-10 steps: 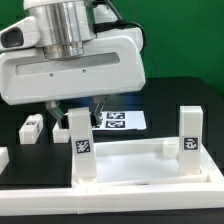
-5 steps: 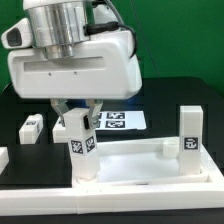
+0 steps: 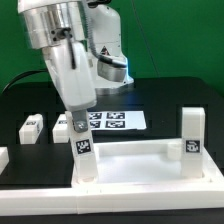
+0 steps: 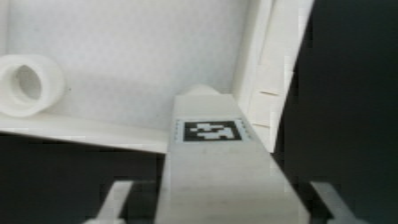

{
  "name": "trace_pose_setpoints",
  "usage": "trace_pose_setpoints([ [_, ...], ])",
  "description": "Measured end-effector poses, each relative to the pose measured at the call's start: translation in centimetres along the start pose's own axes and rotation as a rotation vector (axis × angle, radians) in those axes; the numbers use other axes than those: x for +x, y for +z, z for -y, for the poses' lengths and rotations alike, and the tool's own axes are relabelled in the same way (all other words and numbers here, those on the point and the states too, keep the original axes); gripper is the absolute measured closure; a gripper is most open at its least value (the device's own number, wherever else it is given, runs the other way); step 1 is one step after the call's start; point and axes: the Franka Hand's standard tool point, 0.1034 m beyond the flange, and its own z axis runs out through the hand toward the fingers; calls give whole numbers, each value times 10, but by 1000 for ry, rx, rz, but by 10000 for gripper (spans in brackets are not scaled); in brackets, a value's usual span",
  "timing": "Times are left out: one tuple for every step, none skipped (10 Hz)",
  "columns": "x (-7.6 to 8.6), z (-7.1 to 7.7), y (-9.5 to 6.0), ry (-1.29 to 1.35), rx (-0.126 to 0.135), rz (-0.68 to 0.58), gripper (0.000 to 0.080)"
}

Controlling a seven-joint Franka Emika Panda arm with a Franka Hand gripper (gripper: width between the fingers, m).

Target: Assemble desk

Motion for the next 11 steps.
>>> trace_pose_setpoints([
  [-1,0,1,41,-1,0,511],
  [-1,0,1,21,-1,0,511],
  [-1,0,1,-3,-1,0,430],
  [-2,0,0,-82,-13,-6,430],
  [-4,4,-3,-333,-41,-15,235],
  [-5,10,-4,-542,-49,-9,176],
  [-4,10,-4,-650,-53,-2,176],
  [-4,10,-4,-696,-53,-2,155],
  [-4,10,-4,-748,-54,-2,151],
  [-4,10,-3,-841,-55,1,151],
  [-4,9,-3,-945,-63,-1,150],
])
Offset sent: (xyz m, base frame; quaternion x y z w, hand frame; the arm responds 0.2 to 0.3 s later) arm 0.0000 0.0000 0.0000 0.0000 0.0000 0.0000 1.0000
